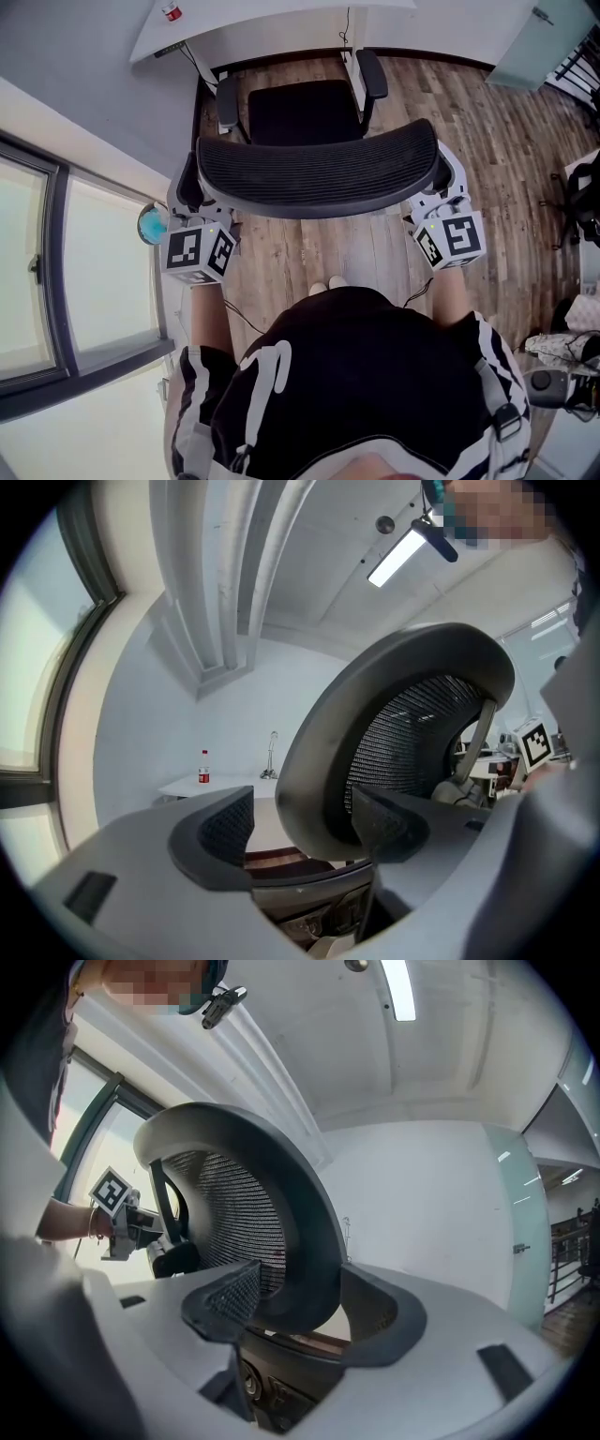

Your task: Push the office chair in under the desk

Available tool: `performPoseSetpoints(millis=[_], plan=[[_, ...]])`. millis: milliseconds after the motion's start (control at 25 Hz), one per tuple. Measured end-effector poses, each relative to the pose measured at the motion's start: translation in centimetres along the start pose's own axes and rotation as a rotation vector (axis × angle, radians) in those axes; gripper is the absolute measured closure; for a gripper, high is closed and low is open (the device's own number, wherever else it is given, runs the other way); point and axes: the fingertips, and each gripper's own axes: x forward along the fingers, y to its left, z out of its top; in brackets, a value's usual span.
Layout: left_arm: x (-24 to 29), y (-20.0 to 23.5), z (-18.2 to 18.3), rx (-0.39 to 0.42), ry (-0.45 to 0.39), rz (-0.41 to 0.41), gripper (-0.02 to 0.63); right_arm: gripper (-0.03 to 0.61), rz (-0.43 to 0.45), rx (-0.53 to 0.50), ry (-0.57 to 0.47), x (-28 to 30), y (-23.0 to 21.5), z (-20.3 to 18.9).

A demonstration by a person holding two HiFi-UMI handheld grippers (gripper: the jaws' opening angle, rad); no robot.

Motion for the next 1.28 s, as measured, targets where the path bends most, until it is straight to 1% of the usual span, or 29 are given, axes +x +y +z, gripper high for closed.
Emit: performPoseSetpoints(millis=[120,200,280,440,600,680,720,960,1280], plan=[[0.5,-0.1,0.1,0.007,0.006,-0.006,0.295,0.325,-0.030,-0.005,0.010,0.0,-0.7,-0.1],[0.6,-0.1,0.1,0.010,0.015,-0.011,0.293,0.325,-0.033,0.000,0.014,-0.1,-1.0,-0.1],[0.6,0.0,0.1,0.009,0.020,-0.018,0.293,0.325,-0.019,0.000,0.013,0.3,-1.0,0.0],[0.8,0.0,0.1,0.005,0.016,-0.024,0.293,0.325,0.004,-0.035,0.021,1.3,-0.8,0.1],[0.8,-0.4,0.3,0.026,0.023,-0.035,0.296,0.325,0.034,-0.007,0.015,1.8,-0.9,0.3],[1.0,-0.7,0.4,0.031,0.021,-0.043,0.316,0.325,0.059,0.008,0.002,2.0,-1.1,0.3],[1.1,-0.8,0.3,0.027,0.018,-0.043,0.340,0.325,0.070,0.014,-0.001,2.1,-1.2,0.3],[1.6,-1.2,0.3,0.014,0.023,-0.028,0.342,0.324,0.082,0.020,0.028,2.7,-1.8,0.2],[1.6,-2.5,0.1,0.009,0.018,0.014,0.342,0.324,0.079,0.025,0.018,2.3,-3.2,-0.2]])
